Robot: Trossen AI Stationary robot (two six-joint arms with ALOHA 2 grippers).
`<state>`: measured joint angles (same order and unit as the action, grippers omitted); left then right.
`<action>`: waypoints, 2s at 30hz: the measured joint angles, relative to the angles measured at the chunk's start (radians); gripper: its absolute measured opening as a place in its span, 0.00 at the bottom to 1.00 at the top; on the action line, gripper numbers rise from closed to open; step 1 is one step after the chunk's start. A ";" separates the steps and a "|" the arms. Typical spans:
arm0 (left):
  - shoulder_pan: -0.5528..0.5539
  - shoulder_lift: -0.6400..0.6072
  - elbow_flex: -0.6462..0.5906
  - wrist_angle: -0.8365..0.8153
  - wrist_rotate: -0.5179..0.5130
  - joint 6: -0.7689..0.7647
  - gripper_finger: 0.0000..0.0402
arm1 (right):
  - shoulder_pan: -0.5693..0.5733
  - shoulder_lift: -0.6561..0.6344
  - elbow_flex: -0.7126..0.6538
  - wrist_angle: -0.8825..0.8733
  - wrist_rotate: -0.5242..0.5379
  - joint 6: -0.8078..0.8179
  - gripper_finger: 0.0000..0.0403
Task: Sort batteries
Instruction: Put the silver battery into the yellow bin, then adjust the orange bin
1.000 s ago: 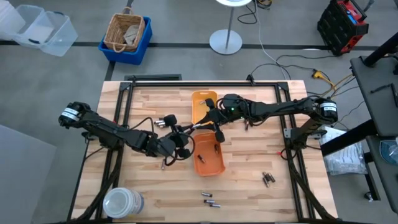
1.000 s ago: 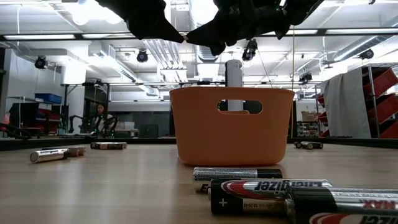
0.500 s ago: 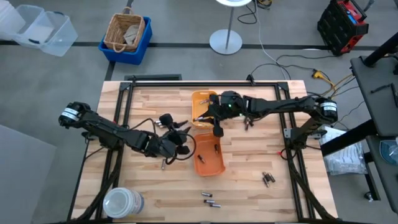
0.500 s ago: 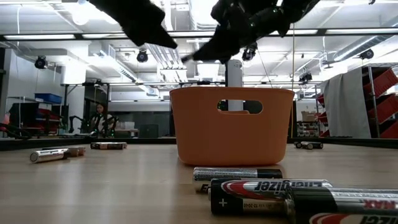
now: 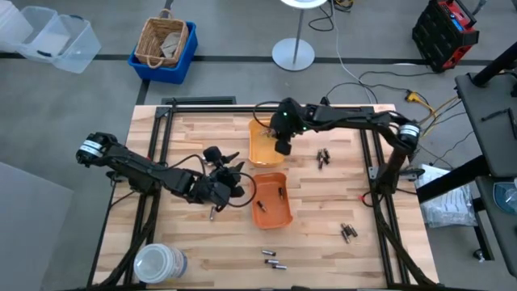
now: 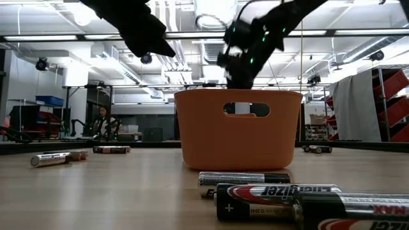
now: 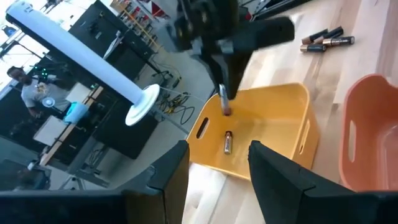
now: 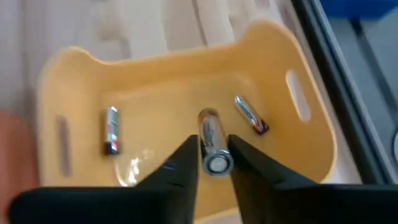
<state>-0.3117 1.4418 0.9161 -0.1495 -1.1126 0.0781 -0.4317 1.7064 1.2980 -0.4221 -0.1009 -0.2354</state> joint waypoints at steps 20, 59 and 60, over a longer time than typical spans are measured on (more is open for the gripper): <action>0.071 0.025 0.000 -0.031 0.774 0.062 0.28 | 0.058 -0.179 0.000 -0.214 -0.007 0.096 0.28; 0.271 0.129 0.007 0.022 0.853 0.125 0.00 | 0.189 -0.259 -0.190 -0.190 -0.002 0.185 0.12; 0.268 0.115 0.018 -0.007 0.847 0.121 0.00 | 0.189 -0.259 -0.194 -0.190 -0.002 0.187 0.12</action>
<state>-0.0437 1.5567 0.9339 -0.1563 -0.2658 0.1994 -0.2424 1.4471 1.1036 -0.6121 -0.1024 -0.0482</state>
